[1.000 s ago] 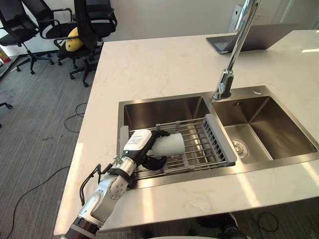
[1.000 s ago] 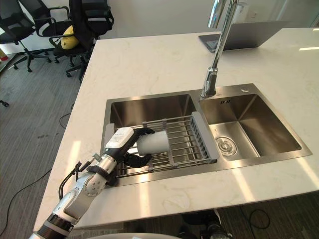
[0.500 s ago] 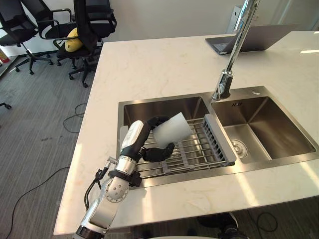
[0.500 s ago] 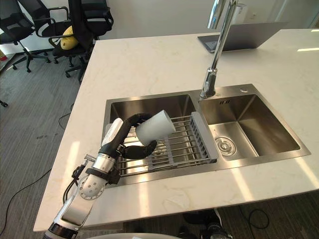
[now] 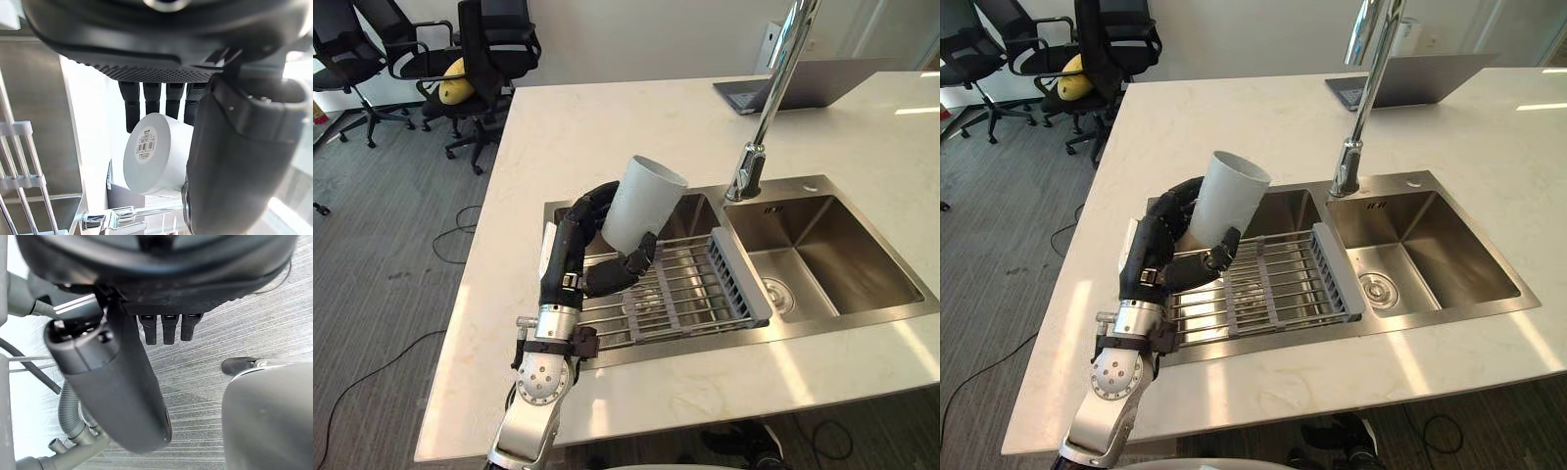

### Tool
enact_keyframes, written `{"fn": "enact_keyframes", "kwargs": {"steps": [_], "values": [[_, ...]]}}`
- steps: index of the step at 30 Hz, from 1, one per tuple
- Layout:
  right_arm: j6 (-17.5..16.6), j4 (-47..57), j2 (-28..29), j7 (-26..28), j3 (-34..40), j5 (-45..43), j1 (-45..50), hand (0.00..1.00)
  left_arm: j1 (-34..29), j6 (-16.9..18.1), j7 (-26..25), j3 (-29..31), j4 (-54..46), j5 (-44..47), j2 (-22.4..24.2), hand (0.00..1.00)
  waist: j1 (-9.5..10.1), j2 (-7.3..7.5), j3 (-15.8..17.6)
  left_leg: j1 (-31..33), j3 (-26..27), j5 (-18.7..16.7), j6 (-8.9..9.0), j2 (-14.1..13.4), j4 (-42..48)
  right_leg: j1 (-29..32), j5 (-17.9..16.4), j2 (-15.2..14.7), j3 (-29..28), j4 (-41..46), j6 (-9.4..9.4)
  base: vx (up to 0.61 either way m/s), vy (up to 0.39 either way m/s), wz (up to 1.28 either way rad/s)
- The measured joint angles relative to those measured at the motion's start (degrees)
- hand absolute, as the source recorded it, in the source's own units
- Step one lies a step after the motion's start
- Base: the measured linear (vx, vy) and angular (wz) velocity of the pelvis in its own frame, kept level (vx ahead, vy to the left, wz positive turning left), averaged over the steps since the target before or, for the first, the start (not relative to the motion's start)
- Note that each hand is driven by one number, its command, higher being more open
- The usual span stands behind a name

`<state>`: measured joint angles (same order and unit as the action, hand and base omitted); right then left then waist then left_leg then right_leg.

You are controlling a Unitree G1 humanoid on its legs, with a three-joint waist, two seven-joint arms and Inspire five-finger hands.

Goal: Walk over to the sink, pick up the cup, carry it to the dishwasher, place the cup inside the dishwasher, then close the dishwasher door

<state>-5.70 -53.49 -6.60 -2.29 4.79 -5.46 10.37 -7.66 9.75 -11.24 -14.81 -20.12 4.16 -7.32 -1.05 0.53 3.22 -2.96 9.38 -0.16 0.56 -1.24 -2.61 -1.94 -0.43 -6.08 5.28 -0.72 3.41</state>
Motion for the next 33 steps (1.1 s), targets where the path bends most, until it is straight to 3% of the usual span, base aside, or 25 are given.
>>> {"fn": "enact_keyframes", "kwargs": {"steps": [12, 17, 20, 21, 22, 24, 26, 27, 29, 30, 31, 33], "values": [[0.0, -0.4, 0.3, -0.4, -0.1, 0.0, 0.4, 0.90, -1.7, 0.0, 0.1, -0.1, 0.0, 8.4, 1.7, 0.30, 0.17, 0.77, -1.2, 2.4, 2.6, -2.8, -0.18, -0.3, 4.5, 2.3, 0.1, 0.0, -2.8, 1.1, 0.15, -0.01, 0.010, -0.12], [0.0, -0.7, 0.3, -1.0, -0.4, 0.0, -0.7, 0.90, -2.2, 0.1, 0.1, 0.4, -0.1, 10.6, 1.8, 0.30, 0.21, 1.38, -0.9, 6.4, 5.2, -5.7, -0.63, -1.2, 10.5, 6.4, 0.2, 0.1, -5.7, 4.3, 0.51, -0.04, 0.034, -0.25], [0.0, -0.5, 0.3, -1.7, -0.6, 0.0, -1.3, 0.90, -1.1, 0.1, -0.2, 0.7, 0.0, 10.7, 1.8, 0.30, 0.05, 1.91, 0.8, 7.7, 5.4, -7.3, -1.20, -2.0, 14.4, 8.9, -0.3, 0.0, -5.9, 10.0, 1.46, -0.09, 0.040, -0.08], [0.0, -0.3, 0.2, -2.0, -0.6, 0.0, -1.3, 0.90, -0.7, 0.2, -0.4, 1.0, -0.1, 10.7, 1.9, 0.30, 0.13, 1.83, 1.0, 8.3, 5.5, -7.4, -1.68, -2.5, 14.9, 9.2, 0.2, 0.3, -5.4, 10.5, 3.35, -0.13, 0.026, 0.02], [0.0, -0.2, 0.2, -2.0, -0.8, 0.0, -1.6, 0.90, -0.4, 0.3, -0.6, 1.4, -0.2, 10.7, 1.8, 0.30, 0.18, 1.90, 1.5, 8.4, 5.7, -7.3, -1.93, -2.7, 15.1, 9.9, -1.9, -0.1, -5.1, 14.3, 4.00, -0.13, 0.020, 0.07], [0.1, 0.1, 0.1, -2.0, -1.8, 0.0, -1.1, 0.90, -0.3, 0.6, -1.3, 2.8, -0.2, 10.7, 1.8, 0.30, 0.27, 1.97, 1.9, 8.5, 5.3, -7.0, -2.17, -2.7, 15.6, 11.6, -8.8, -0.4, -3.5, 30.4, 6.26, -0.10, -0.007, 0.11], [0.0, 0.2, 0.0, -1.9, -2.6, 0.0, -1.3, 0.90, -0.3, 1.3, -1.5, 3.8, -0.4, 10.9, 1.8, 0.30, 1.38, 2.81, 1.2, 10.4, 5.2, -6.3, -2.01, -2.6, 16.6, 10.3, -11.6, -0.2, -3.7, 33.6, 7.79, -0.08, -0.075, 0.05], [0.0, 0.4, 0.0, -1.9, -2.7, 0.0, -1.5, 0.90, -0.2, 1.5, -1.6, 3.8, -0.7, 11.0, 1.9, 0.30, 2.02, 3.15, 1.1, 11.5, 5.1, -6.2, -1.96, -2.5, 17.6, 9.9, -12.2, -0.2, -3.7, 33.1, 7.67, -0.09, -0.137, 0.08], [0.0, 0.4, -0.3, -2.0, -2.9, 0.0, -3.9, 0.90, -0.1, 1.7, -1.7, 3.6, -1.8, 11.5, 2.3, 0.30, 3.18, 3.18, 1.0, 16.6, 4.3, -4.2, -1.39, -2.6, 18.8, 8.5, -14.0, 0.9, -3.9, 22.2, 6.00, -0.09, -0.147, 0.11], [0.0, 0.4, -0.4, -2.0, -2.9, 0.0, -4.6, 0.90, 0.0, 1.7, -1.7, 3.3, -2.2, 11.7, 2.5, 0.30, 3.52, 3.11, 1.2, 17.5, 4.1, -3.5, -1.13, -2.7, 18.4, 7.7, -13.8, 1.4, -4.1, 19.0, 4.13, -0.13, -0.135, 0.24], [0.0, 0.0, -0.9, -2.2, -2.9, -0.2, -6.0, 0.90, 0.4, 1.6, -1.7, 3.1, -2.1, 11.7, 3.6, 0.30, 3.48, 2.05, 2.4, 18.4, 2.6, -2.4, -0.71, -3.4, 18.5, 5.8, -11.9, 2.8, -3.4, 14.6, -0.80, -0.17, -0.131, 0.39], [-0.1, -0.1, -1.8, -2.8, -2.8, -1.6, -7.4, 0.90, 0.7, 1.5, -1.8, 1.7, -2.1, 11.7, 4.5, 0.30, 3.25, 0.25, 4.8, 18.0, 0.2, -1.3, 0.15, -4.7, 19.1, 2.8, -9.8, 4.8, -1.4, 12.1, -1.82, -0.21, -0.133, 0.48]]}}
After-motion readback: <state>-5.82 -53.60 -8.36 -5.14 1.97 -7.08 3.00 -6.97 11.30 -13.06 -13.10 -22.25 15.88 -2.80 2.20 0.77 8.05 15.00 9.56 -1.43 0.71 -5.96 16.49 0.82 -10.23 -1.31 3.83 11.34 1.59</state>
